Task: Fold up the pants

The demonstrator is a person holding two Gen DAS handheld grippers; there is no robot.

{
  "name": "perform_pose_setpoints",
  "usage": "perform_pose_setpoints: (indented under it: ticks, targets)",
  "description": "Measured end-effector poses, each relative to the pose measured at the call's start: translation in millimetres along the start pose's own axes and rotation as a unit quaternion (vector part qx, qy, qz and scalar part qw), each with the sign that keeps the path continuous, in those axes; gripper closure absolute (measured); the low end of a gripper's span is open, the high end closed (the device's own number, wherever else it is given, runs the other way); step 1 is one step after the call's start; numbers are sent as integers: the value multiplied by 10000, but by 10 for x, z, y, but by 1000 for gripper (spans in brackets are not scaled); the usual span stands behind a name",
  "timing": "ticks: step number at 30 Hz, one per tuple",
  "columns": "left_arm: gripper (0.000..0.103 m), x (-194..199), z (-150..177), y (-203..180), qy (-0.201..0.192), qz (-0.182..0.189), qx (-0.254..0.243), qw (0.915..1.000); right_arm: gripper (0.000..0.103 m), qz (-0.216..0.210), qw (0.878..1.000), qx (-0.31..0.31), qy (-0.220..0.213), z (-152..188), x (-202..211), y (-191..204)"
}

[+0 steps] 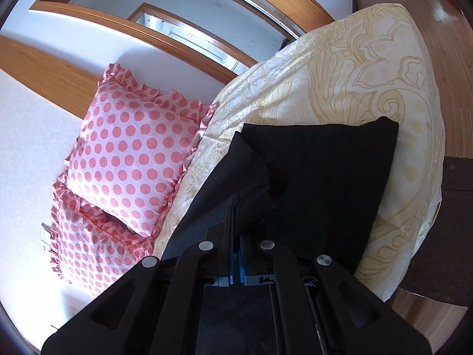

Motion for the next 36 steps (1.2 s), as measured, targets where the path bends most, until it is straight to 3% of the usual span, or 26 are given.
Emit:
perform_pose_setpoints:
  ticks: [3, 5, 9, 11, 12, 14, 17, 23, 28, 31, 33, 36]
  targets:
    - [10, -320, -253, 87, 375, -30, 646, 9972, 101, 55, 10000, 26, 20, 4, -12, -6]
    - [29, -519, -383, 148, 612, 37, 1066, 9924, 101, 85, 9999, 62, 33, -2, -18, 6]
    - [40, -717, -469, 204, 759, -222, 1339, 9878, 101, 155, 9997, 184, 65, -19, -24, 32]
    - [86, -761, -435, 251, 820, -228, 1468, 9855, 101, 171, 9996, 234, 67, -27, -33, 48]
    - [91, -765, -413, 279, 832, -41, 1579, 9839, 101, 164, 9995, 245, 69, -28, -40, 53]
    - [93, -659, -345, 349, 677, 129, 1720, 9827, 100, 155, 9994, 292, 60, -34, -52, 71]
    - [94, -386, -241, 337, 396, 58, 1440, 9888, 101, 125, 9994, 327, 45, -60, -60, 90]
    - [95, 559, 238, 413, -345, 496, 1075, 9924, 101, -51, 9987, 511, -52, -193, 18, 195]
    - [95, 1292, 1035, 598, -943, 783, 976, 9876, 101, -88, 9978, 622, -205, -354, 137, 280]
    - [95, 1520, 1626, 728, -1220, 782, 1050, 9839, 100, -48, 9974, 655, -297, -405, 215, 280]
    - [95, 1484, 2000, 811, -1252, 648, 1139, 9834, 100, 42, 9975, 633, -324, -413, 242, 241]
    - [95, 1239, 2576, 1022, -969, 509, 1455, 9833, 100, 148, 9980, 526, -305, -404, 249, 148]
Point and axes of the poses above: each gripper's, at about its wrist camera, not at the fingertips, and x roughly against the way its jaws point, y to its left, z to its underside, the point moved 3 cm from there along -x, roughly the way its jaws point, and after that the axes turned 8 degrees about y, right-handed, at the moved point
